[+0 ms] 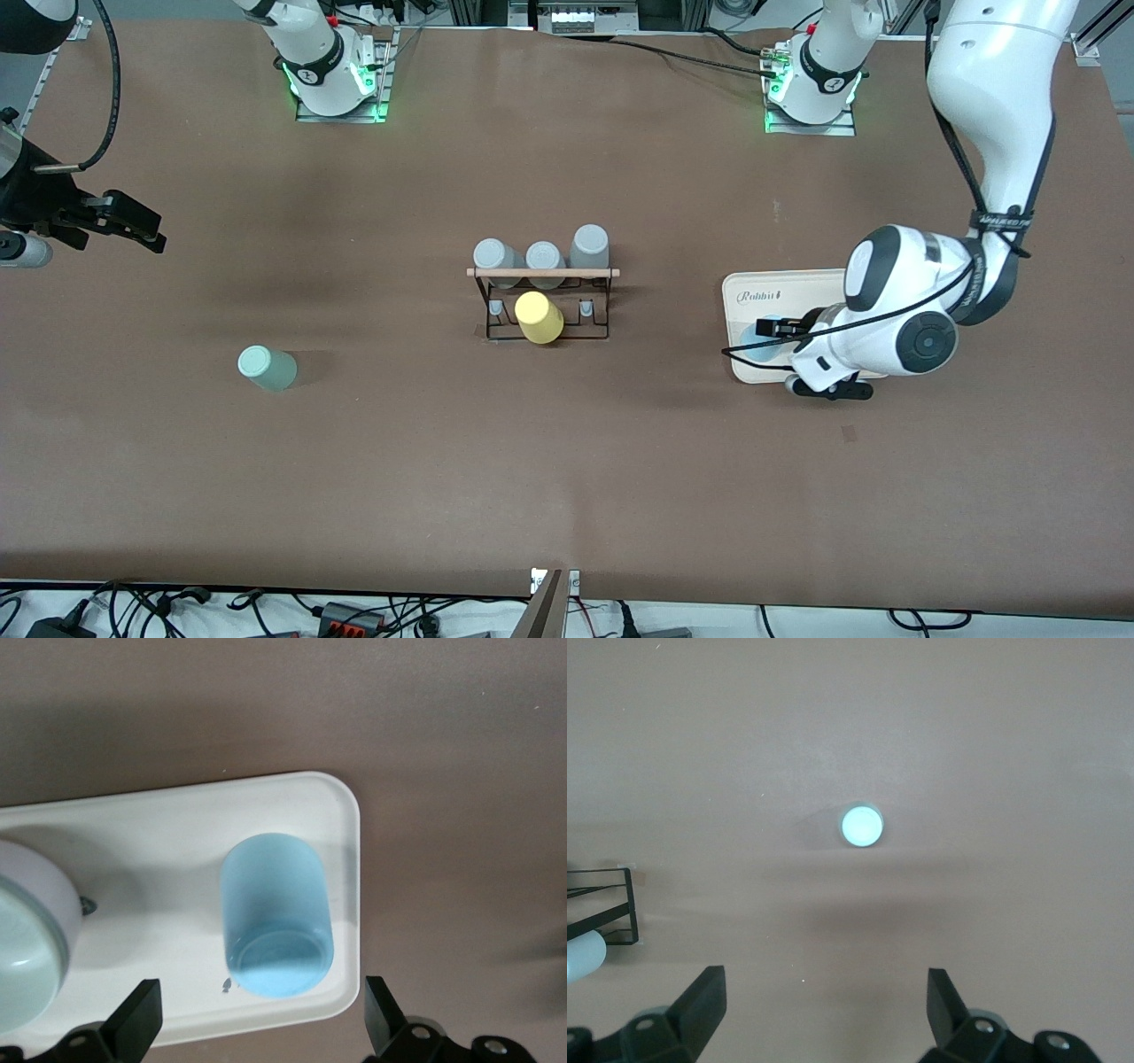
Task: Hang scattered cups on rack with three cups
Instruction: 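Reach the left gripper to the light blue cup on the tray and grasp it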
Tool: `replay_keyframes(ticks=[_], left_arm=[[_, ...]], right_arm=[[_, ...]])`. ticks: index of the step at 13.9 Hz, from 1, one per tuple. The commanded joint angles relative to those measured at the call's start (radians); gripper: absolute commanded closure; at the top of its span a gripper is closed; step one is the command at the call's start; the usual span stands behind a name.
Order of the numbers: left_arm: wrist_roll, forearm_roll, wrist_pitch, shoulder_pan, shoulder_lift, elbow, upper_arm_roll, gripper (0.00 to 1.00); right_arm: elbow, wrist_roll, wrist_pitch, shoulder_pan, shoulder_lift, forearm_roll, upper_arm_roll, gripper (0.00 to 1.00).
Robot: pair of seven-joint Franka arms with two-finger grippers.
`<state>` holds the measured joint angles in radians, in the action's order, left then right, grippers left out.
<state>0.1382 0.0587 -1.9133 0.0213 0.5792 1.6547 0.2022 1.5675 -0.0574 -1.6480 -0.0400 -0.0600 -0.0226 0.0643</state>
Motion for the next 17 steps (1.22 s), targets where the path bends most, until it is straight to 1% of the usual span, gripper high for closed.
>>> replay_keyframes(ticks=[1, 3, 5, 7, 11, 12, 14, 15, 16, 17], left_arm=[[-0.015, -0.005, -0.048, 0.015, 0.02, 0.005, 0.0, 0.0], [-0.017, -0.005, -0.067, 0.014, 0.037, 0.007, -0.001, 0.0], [-0.015, -0.007, -0.067, 0.017, 0.039, 0.017, -0.001, 0.0], [-0.015, -0.034, -0.066, 0.016, 0.042, 0.022, -0.001, 0.0], [-0.012, -0.034, -0.058, 0.014, 0.051, 0.033, -0.001, 0.0], [-0.012, -0.034, -0.059, 0.016, 0.054, 0.031, -0.003, 0.09], [-0.009, -0.034, -0.062, 0.017, 0.054, 0.03, -0.003, 0.33], [-0.012, -0.034, -0.061, 0.017, 0.053, 0.028, -0.001, 0.53], [-0.012, -0.034, -0.056, 0.019, 0.051, 0.025, -0.001, 0.7], [-0.011, -0.034, -0.052, 0.019, 0.047, 0.016, 0.0, 0.78]], right_arm=[[-0.017, -0.002, 0.011, -0.003, -0.003, 0.01, 0.005, 0.0], [-0.017, -0.002, 0.01, -0.001, -0.003, 0.01, 0.005, 0.0], [-0.017, -0.002, 0.014, -0.001, -0.003, 0.01, 0.005, 0.0], [-0.017, -0.002, 0.017, -0.001, -0.003, 0.012, 0.005, 0.0], [-0.017, -0.004, 0.017, -0.001, -0.003, 0.01, 0.005, 0.0], [-0.017, -0.002, 0.017, -0.001, -0.003, 0.012, 0.005, 0.0], [-0.017, -0.002, 0.017, -0.001, -0.003, 0.012, 0.005, 0.0], [-0.017, -0.002, 0.017, -0.001, -0.003, 0.012, 0.005, 0.0], [-0.017, -0.002, 0.017, -0.001, -0.003, 0.012, 0.006, 0.0], [-0.017, -0.002, 0.017, -0.001, -0.003, 0.012, 0.005, 0.0]])
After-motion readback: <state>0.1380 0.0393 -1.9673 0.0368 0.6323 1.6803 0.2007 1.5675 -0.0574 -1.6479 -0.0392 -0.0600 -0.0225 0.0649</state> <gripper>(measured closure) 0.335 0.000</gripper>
